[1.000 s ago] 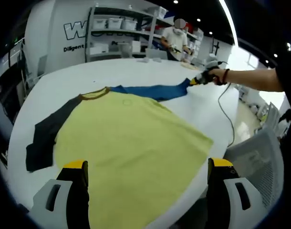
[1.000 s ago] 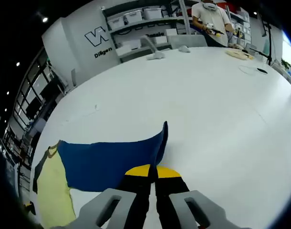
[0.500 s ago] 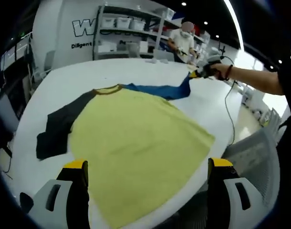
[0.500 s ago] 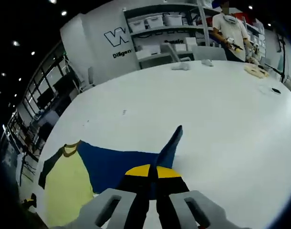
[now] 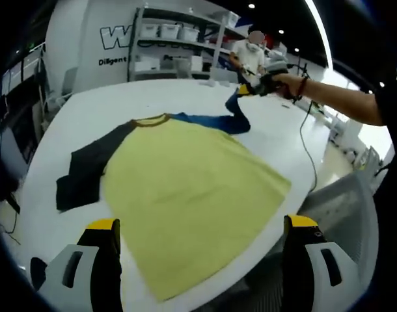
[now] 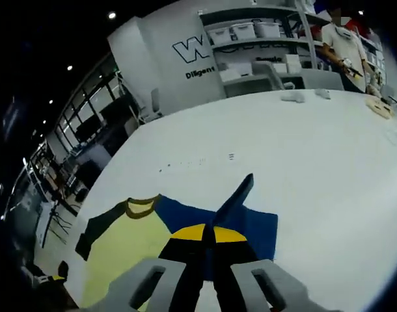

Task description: Fold the garment on the visible template until the final outline fits inside the template.

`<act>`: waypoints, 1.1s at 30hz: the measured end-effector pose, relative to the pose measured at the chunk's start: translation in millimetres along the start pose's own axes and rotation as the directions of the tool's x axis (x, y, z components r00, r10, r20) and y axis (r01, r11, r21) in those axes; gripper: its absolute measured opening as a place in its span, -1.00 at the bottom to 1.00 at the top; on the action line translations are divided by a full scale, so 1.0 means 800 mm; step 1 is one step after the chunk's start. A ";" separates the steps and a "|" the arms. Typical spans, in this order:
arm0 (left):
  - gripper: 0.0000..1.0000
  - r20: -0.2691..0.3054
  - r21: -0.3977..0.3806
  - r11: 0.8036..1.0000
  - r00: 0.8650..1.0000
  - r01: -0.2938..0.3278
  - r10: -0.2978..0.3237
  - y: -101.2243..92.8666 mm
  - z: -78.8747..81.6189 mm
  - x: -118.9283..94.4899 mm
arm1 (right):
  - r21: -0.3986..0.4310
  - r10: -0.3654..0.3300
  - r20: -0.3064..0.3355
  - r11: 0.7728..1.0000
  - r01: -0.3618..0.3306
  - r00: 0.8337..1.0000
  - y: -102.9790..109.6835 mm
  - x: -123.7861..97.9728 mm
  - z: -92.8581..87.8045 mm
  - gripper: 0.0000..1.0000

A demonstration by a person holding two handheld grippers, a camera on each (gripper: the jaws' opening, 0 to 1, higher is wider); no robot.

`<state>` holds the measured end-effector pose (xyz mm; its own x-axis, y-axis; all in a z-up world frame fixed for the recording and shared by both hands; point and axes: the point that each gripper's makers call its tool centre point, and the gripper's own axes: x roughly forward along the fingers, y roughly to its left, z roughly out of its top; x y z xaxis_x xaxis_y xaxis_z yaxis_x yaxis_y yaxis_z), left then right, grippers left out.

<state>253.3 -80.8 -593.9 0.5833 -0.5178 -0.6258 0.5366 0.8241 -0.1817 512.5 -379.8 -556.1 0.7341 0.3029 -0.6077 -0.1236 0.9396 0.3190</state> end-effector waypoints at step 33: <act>0.97 0.012 -0.011 0.999 0.999 -0.031 0.031 0.007 -0.005 -0.009 | -0.168 0.257 -0.095 0.948 -0.270 0.962 0.274 0.078 -0.042 -1.00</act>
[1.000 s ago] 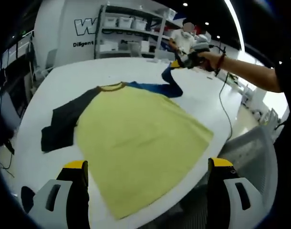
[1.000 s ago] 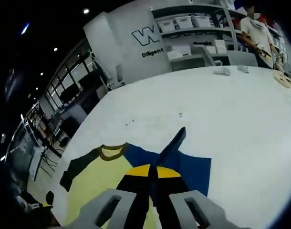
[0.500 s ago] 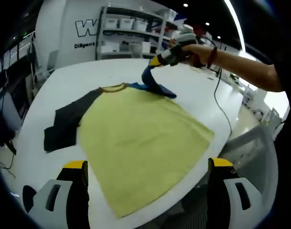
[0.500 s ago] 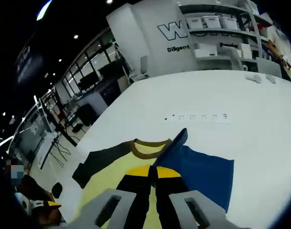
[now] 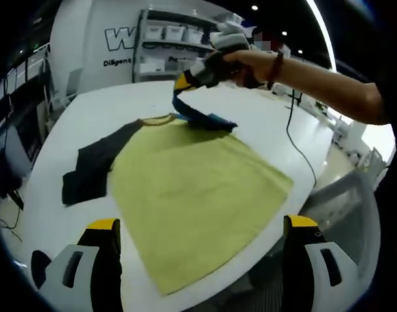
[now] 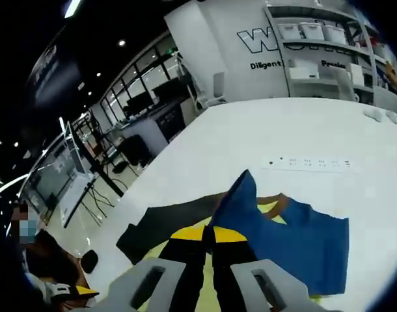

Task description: Fold the garment on the visible template until the final outline fits inside the template.

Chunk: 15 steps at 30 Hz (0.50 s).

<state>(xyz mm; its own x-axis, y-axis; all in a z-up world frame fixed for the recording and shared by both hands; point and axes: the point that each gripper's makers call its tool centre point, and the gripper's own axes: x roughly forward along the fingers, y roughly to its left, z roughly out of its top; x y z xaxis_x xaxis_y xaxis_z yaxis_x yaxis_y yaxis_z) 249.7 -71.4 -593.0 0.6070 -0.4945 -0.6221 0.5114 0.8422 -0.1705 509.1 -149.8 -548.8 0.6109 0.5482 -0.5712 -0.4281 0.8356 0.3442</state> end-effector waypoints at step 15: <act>0.98 0.005 -0.002 1.000 1.000 -0.028 0.028 0.010 0.000 -0.003 | -0.060 0.017 -0.047 0.998 -0.019 0.999 0.047 0.036 -0.021 -1.00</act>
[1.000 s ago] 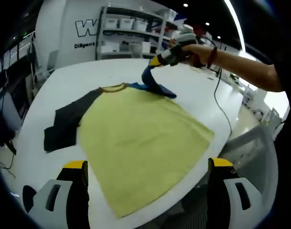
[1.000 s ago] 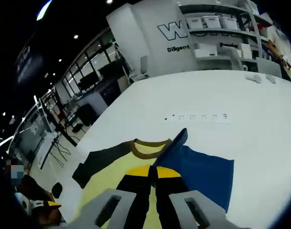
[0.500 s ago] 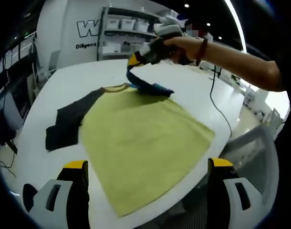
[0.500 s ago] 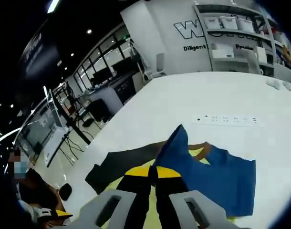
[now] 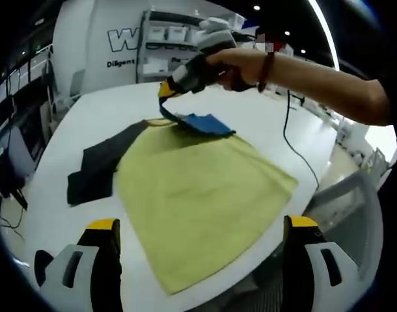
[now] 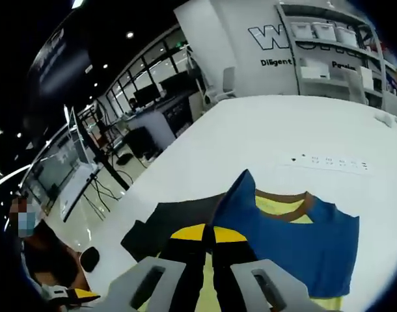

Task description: Fold the garment on the visible template until the final outline fits inside the template.

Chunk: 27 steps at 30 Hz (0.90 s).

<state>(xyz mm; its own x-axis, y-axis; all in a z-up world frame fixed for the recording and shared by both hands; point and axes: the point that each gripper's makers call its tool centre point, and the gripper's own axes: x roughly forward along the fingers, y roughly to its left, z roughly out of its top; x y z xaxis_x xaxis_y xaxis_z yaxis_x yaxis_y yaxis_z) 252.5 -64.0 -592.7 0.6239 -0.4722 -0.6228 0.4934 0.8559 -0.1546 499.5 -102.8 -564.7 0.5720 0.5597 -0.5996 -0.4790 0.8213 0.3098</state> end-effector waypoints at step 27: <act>0.98 -0.012 -0.014 1.000 1.000 -0.023 0.023 0.007 -0.012 0.001 | -0.200 0.004 -0.114 0.979 -0.027 0.993 0.048 0.045 -0.066 -1.00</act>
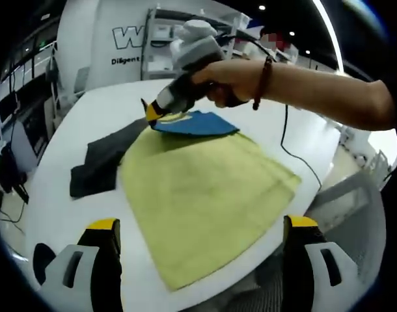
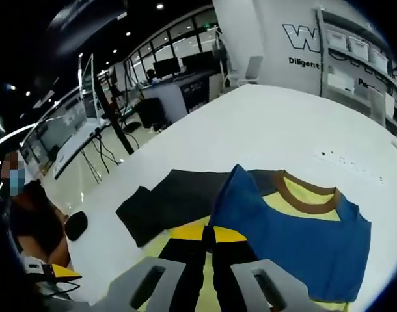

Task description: Fold the garment on the visible template until the final outline fits inside the template.

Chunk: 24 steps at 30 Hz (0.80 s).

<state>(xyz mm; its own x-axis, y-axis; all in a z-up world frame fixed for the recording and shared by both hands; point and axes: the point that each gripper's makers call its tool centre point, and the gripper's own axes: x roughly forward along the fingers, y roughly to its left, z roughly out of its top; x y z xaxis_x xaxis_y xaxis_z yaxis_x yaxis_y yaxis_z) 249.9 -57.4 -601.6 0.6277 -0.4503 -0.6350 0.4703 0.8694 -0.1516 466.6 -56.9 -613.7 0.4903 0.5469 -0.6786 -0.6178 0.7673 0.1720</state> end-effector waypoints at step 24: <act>0.97 -0.020 -0.030 1.000 1.000 -0.003 0.002 0.009 -0.010 0.021 | 0.014 0.078 -0.033 0.997 -0.078 0.996 0.006 0.062 -0.042 -1.00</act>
<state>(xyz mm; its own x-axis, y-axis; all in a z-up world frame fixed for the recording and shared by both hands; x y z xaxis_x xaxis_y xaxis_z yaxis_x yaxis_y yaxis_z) 258.7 -57.5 -619.8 0.6159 -0.4442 -0.6507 0.4501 0.8762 -0.1722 467.4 -37.8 -670.4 0.4196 0.5937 -0.6866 -0.6453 0.7271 0.2344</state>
